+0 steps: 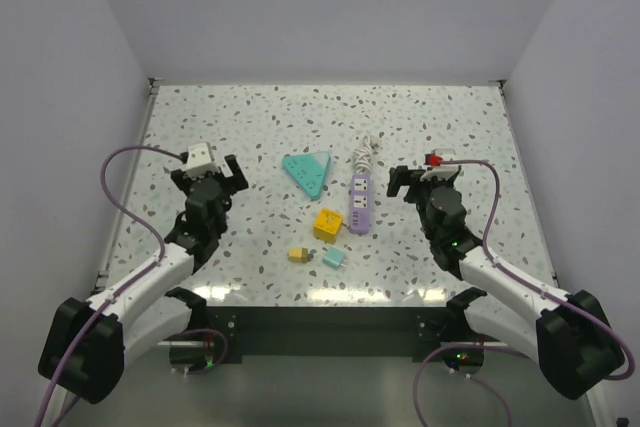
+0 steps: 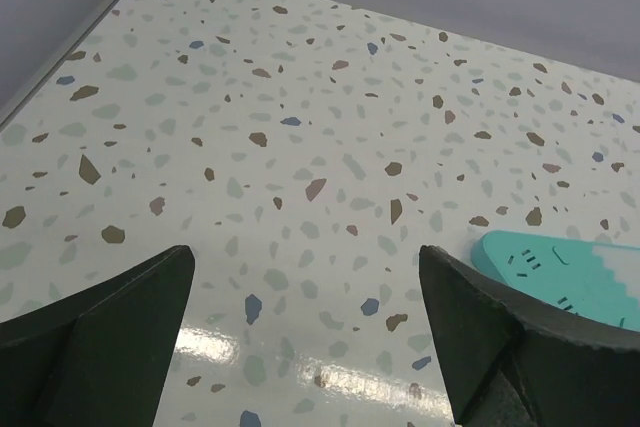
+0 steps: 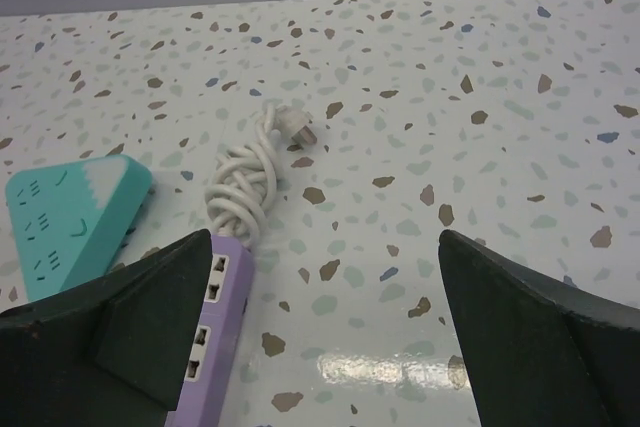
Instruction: Insert the plug
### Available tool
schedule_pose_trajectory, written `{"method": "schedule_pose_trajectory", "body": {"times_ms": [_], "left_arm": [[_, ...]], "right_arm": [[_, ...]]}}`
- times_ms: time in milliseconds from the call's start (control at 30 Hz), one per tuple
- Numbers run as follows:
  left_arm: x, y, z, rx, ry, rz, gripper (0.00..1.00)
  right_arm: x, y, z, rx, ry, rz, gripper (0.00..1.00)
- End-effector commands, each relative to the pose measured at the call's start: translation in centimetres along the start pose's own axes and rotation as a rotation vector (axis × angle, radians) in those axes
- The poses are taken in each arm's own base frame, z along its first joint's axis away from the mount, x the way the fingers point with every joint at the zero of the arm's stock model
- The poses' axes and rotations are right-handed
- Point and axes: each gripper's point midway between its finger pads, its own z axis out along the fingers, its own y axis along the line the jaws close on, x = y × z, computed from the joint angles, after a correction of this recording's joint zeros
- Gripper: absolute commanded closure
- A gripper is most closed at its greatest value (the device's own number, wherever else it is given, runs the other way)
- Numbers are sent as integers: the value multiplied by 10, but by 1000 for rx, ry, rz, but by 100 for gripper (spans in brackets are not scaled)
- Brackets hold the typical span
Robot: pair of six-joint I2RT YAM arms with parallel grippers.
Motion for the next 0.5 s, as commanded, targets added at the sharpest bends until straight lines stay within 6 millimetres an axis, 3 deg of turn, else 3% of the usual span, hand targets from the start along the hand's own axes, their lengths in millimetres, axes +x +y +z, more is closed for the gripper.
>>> {"method": "schedule_pose_trajectory", "body": {"times_ms": [0, 100, 200, 233, 267, 333, 467], "left_arm": [[-20, -13, 2, -5, -44, -20, 0], [-12, -32, 0, 22, -20, 28, 0], [7, -69, -13, 160, 14, 65, 0], [8, -93, -25, 256, -5, 57, 0], [23, -101, -34, 319, 13, 70, 0], [35, -131, -59, 473, 34, 30, 0], [56, -166, -93, 621, 78, 29, 0]], "right_arm": [[-12, -2, 0, 20, -34, 36, 1], [-12, -3, 0, 30, -28, 43, 1], [-10, -4, 0, 39, -22, 44, 1], [-10, -5, 0, 44, -21, 43, 1], [-9, -5, 0, 45, -18, 45, 1], [-10, -6, -1, 48, -18, 47, 1], [-9, -7, -3, 49, -20, 56, 1]]}}
